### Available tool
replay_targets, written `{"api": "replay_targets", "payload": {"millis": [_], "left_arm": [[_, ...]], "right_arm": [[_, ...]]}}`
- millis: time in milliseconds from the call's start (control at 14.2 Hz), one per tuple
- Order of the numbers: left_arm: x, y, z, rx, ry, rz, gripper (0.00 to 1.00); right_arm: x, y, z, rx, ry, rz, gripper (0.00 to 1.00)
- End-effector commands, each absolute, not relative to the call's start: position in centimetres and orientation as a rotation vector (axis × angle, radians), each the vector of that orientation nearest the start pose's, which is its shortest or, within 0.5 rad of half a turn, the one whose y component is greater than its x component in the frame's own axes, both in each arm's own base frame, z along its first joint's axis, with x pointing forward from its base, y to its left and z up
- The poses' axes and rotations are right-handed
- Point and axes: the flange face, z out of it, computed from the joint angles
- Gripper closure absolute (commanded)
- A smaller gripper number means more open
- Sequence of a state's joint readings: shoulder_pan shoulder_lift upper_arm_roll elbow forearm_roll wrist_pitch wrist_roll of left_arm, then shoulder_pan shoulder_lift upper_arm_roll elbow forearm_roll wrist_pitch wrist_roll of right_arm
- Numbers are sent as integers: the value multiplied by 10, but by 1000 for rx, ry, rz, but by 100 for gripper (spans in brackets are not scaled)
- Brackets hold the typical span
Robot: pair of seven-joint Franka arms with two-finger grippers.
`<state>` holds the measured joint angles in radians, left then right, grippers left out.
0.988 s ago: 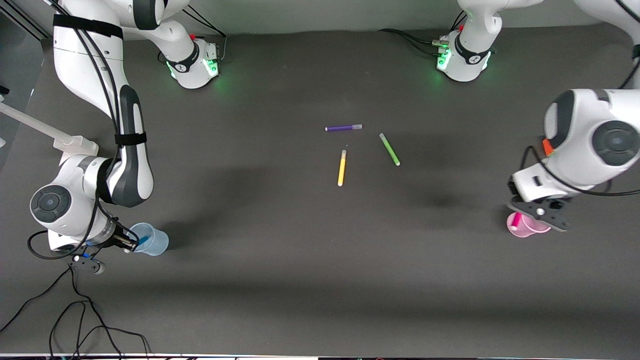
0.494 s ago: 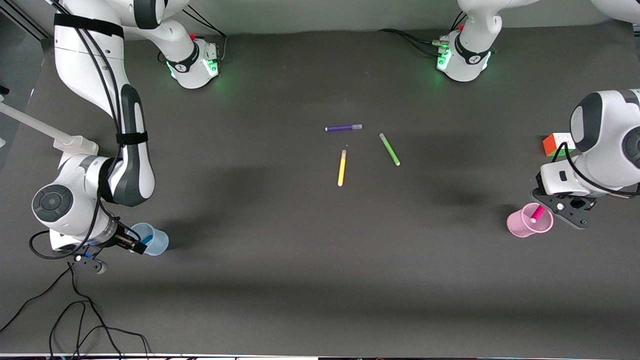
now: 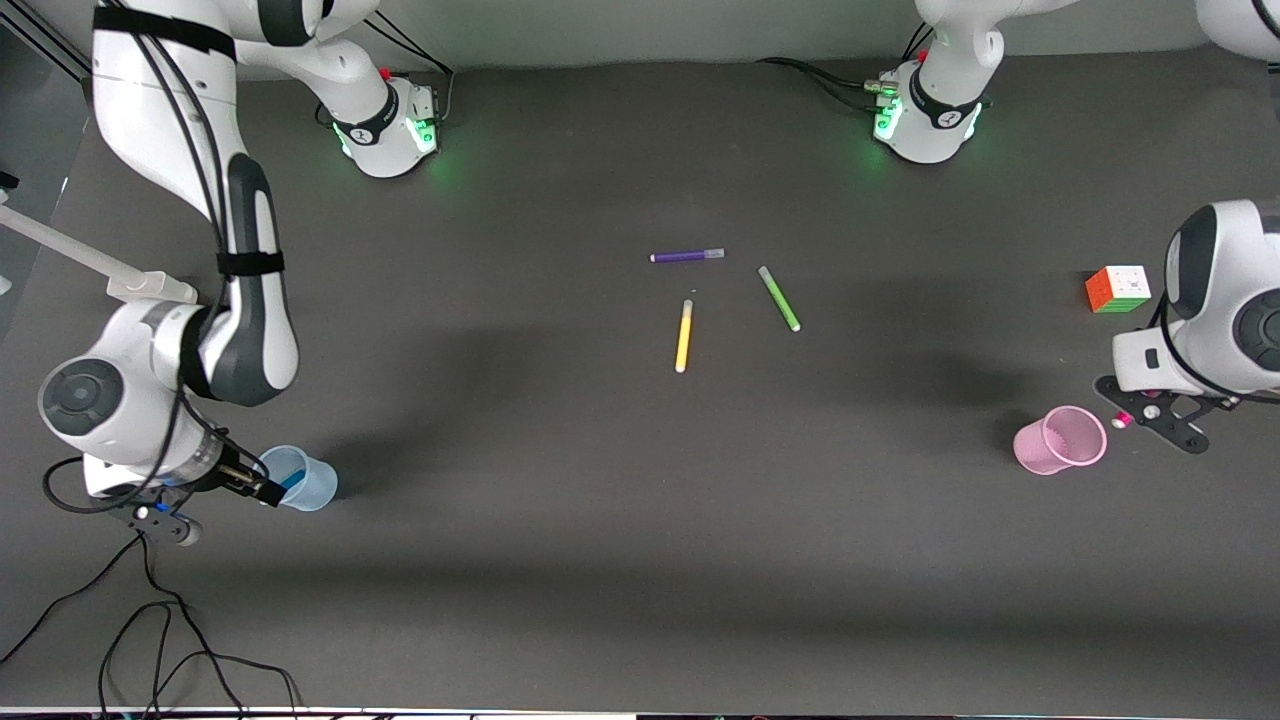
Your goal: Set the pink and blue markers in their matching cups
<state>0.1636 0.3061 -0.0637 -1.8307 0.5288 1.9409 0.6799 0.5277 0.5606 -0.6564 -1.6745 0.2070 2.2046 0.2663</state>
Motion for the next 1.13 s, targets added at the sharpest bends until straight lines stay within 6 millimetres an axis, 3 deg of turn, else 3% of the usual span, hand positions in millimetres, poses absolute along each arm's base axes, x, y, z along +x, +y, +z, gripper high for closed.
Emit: {"api": "replay_targets", "payload": {"millis": [0,141,353,424,565,776,1059], "left_arm": [[624,97,346,-2396,1169,548,100],[627,87,343,-2283,1218,574,100],[630,59,320,-2208,1275,615,100],[630,48,315,-2199,1278,613,100],[628,30,301,-2119,1304,633,100],[622,17,283,-2039,1302,658,100],[621,11,280,-1909,1330,686,100]], "right_arm": [[662,-22,397,-3186,568,-95,0],[649,-22,429,-3164,465,-26,0],[616,-34,490,-3137,181,58,0],[603,-43,521,-3158,142,44,0],[588,-47,551,-3149,138,47,0],[579,-50,561,-3126,150,59,0],[575,-48,565,-3105,255,57,0]]}}
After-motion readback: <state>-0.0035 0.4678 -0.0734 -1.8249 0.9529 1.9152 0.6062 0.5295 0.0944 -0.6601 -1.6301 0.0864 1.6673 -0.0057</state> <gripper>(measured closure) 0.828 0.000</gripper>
